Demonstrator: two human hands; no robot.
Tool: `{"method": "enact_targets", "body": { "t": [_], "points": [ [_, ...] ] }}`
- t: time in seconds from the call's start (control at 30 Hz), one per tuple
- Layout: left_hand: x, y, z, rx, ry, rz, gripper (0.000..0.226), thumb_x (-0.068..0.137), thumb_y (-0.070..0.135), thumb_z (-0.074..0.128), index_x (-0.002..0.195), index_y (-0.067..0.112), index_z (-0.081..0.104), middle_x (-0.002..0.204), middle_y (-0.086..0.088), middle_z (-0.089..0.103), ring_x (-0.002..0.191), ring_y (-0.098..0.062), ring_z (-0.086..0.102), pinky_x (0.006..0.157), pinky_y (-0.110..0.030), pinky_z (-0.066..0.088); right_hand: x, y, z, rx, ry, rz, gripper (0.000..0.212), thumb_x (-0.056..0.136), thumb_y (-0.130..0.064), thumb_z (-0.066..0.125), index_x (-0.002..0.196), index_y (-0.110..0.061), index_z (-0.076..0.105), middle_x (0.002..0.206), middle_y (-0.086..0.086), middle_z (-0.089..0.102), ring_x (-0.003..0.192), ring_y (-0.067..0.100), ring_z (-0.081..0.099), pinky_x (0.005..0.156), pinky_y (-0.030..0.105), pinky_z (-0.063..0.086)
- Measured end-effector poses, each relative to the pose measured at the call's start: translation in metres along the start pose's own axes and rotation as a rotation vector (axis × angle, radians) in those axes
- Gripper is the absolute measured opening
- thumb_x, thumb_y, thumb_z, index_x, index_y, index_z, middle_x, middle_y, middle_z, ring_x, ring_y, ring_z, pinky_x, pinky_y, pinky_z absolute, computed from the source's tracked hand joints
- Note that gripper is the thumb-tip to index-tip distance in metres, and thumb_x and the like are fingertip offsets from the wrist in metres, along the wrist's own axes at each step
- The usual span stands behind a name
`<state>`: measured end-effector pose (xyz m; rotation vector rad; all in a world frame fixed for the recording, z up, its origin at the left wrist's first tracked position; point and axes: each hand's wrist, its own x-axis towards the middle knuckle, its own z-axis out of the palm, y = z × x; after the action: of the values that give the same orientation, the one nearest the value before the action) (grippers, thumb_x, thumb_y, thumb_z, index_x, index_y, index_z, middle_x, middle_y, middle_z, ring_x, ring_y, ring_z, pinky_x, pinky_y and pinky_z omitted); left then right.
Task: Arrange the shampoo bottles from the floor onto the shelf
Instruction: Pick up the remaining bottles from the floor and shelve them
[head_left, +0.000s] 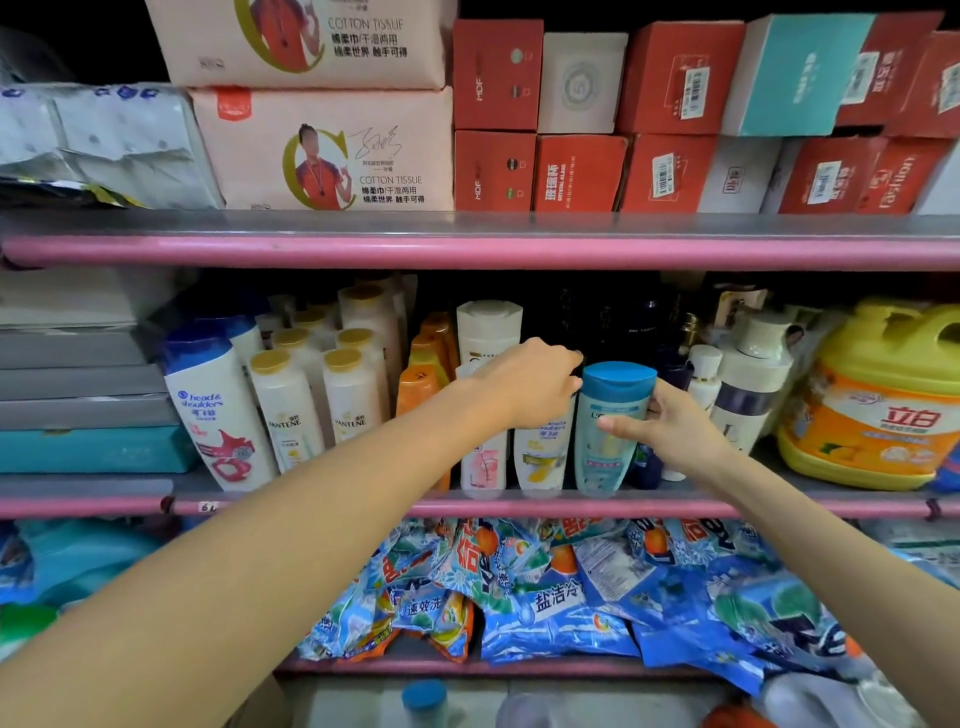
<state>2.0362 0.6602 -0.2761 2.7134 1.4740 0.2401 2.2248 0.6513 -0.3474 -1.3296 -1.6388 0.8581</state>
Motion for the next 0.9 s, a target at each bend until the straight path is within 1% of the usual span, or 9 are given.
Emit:
{"method": "enact_targets", "body": {
  "t": [0.17,0.23,0.27,0.33,0.47,0.53,0.67,0.8,0.9],
  "points": [
    [0.002,-0.005,0.002,0.004,0.035,-0.001,0.044,0.096,0.013,0.045,0.141,0.012,0.043,0.133,-0.013,0.056,0.119,-0.031,0.053,0.095,-0.044,0.048,0.009,0.0,-0.007,0.004,-0.054,0.094,0.044,0.079,-0.013,0.076,0.118,-0.015,0.055,0.113,0.0,0.068,0.105,0.014,0.064,0.091,0.032,0.052],
    [0.003,-0.005,0.004,0.016,0.039,0.006,0.046,0.095,0.012,0.047,0.14,0.013,0.044,0.131,-0.011,0.058,0.118,-0.029,0.054,0.094,-0.043,0.048,0.014,-0.007,-0.012,-0.053,-0.049,0.107,0.052,0.076,-0.01,0.079,0.119,-0.009,0.051,0.112,0.006,0.066,0.102,0.017,0.064,0.091,0.033,0.053],
    [0.002,-0.006,0.004,0.026,0.047,0.01,0.045,0.094,0.011,0.047,0.139,0.012,0.046,0.128,-0.011,0.06,0.116,-0.029,0.055,0.092,-0.043,0.049,0.017,-0.013,-0.014,-0.104,-0.04,0.09,0.053,0.074,-0.011,0.08,0.118,-0.008,0.05,0.11,0.007,0.066,0.097,0.015,0.065,0.085,0.028,0.054],
    [0.003,-0.005,0.005,0.047,0.063,0.016,0.042,0.092,0.008,0.047,0.134,0.012,0.051,0.123,-0.011,0.063,0.111,-0.029,0.057,0.089,-0.043,0.05,0.022,-0.026,-0.019,-0.291,-0.015,0.021,0.055,0.072,-0.016,0.082,0.117,-0.012,0.05,0.106,0.005,0.064,0.089,0.012,0.063,0.076,0.022,0.053],
    [0.004,-0.005,0.005,0.057,0.074,0.017,0.037,0.089,0.007,0.047,0.125,0.011,0.057,0.117,-0.01,0.065,0.106,-0.03,0.059,0.084,-0.043,0.052,0.035,-0.052,-0.026,-0.811,-0.138,-0.135,0.058,0.074,-0.027,0.08,0.126,-0.016,0.057,0.12,0.005,0.064,0.104,0.018,0.06,0.088,0.027,0.047],
    [0.002,-0.005,0.005,0.053,0.079,0.024,0.035,0.089,0.007,0.046,0.121,0.011,0.06,0.112,-0.011,0.067,0.1,-0.03,0.06,0.08,-0.043,0.053,0.043,-0.06,-0.025,-0.954,-0.209,-0.153,0.059,0.075,-0.029,0.078,0.128,-0.016,0.057,0.124,0.005,0.063,0.11,0.022,0.058,0.091,0.032,0.047],
    [0.002,-0.006,0.005,0.03,0.058,0.022,0.033,0.087,0.007,0.046,0.116,0.009,0.062,0.108,-0.013,0.067,0.095,-0.031,0.06,0.074,-0.04,0.052,0.055,-0.063,-0.022,-1.02,-0.219,-0.151,0.06,0.078,-0.03,0.075,0.133,-0.019,0.053,0.132,0.006,0.057,0.122,0.027,0.048,0.097,0.035,0.044],
    [0.002,-0.005,0.003,0.01,0.021,0.011,0.039,0.081,0.002,0.047,0.116,0.009,0.062,0.11,-0.012,0.067,0.098,-0.03,0.061,0.078,-0.041,0.053,0.067,-0.06,-0.02,-1.005,-0.195,-0.135,0.06,0.08,-0.026,0.074,0.135,-0.018,0.051,0.132,0.01,0.056,0.119,0.029,0.052,0.089,0.03,0.042],
    [0.002,-0.006,0.002,0.001,0.011,0.013,0.042,0.08,0.001,0.047,0.118,0.012,0.062,0.11,-0.009,0.067,0.099,-0.03,0.06,0.08,-0.044,0.053,0.078,-0.061,-0.018,-1.028,-0.218,-0.113,0.061,0.082,-0.025,0.072,0.137,-0.015,0.049,0.136,0.011,0.053,0.12,0.03,0.051,0.091,0.031,0.043]
  ]
}}
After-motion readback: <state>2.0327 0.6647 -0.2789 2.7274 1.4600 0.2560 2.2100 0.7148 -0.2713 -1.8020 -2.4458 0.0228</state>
